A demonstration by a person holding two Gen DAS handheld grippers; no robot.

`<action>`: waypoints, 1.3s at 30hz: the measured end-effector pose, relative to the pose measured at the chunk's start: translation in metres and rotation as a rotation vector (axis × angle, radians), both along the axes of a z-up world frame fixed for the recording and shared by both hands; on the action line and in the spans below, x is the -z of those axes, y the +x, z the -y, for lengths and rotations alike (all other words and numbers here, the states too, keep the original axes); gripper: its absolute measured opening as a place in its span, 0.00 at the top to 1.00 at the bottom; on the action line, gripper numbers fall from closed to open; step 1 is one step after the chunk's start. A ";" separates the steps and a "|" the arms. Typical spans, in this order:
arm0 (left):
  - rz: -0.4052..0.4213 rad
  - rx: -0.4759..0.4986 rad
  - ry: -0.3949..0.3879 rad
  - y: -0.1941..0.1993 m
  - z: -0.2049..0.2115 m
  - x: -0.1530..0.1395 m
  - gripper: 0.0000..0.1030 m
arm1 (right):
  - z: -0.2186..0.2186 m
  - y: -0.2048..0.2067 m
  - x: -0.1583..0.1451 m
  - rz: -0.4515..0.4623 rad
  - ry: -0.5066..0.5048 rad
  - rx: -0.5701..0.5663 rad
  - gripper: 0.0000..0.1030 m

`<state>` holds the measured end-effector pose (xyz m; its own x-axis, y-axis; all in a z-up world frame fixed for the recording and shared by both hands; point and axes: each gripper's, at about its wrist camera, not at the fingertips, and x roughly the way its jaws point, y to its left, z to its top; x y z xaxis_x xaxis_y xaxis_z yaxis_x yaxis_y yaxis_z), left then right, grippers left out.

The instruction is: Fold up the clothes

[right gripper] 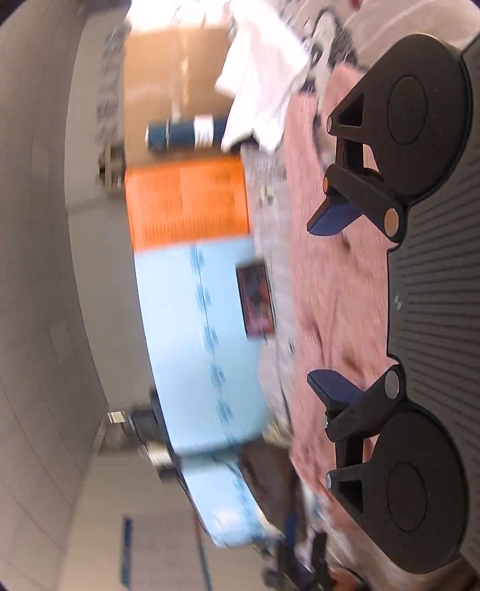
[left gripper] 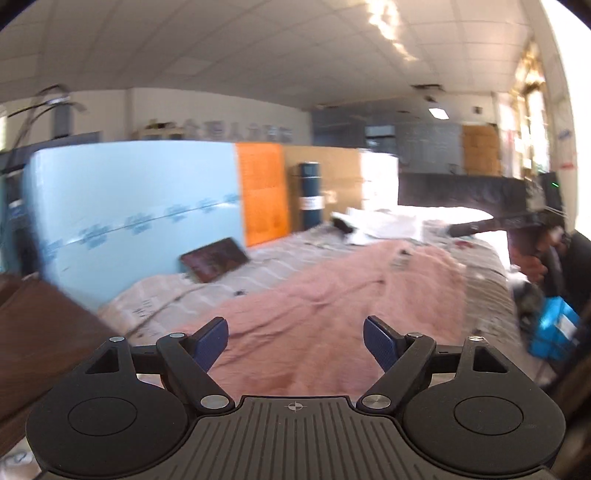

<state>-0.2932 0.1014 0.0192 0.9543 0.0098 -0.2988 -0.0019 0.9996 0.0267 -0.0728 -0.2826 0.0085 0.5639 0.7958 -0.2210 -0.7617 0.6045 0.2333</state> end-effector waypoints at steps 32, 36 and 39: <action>-0.067 -0.347 -0.311 0.067 -0.062 -0.005 0.13 | 0.025 0.096 0.007 -0.150 -0.079 0.679 0.25; -0.156 -0.308 -0.374 0.103 -0.075 -0.003 0.13 | 0.008 0.144 0.001 -0.385 0.041 0.605 0.22; -0.306 -0.257 -0.357 0.132 -0.071 0.012 0.13 | -0.015 0.186 0.020 -0.576 0.011 0.584 0.23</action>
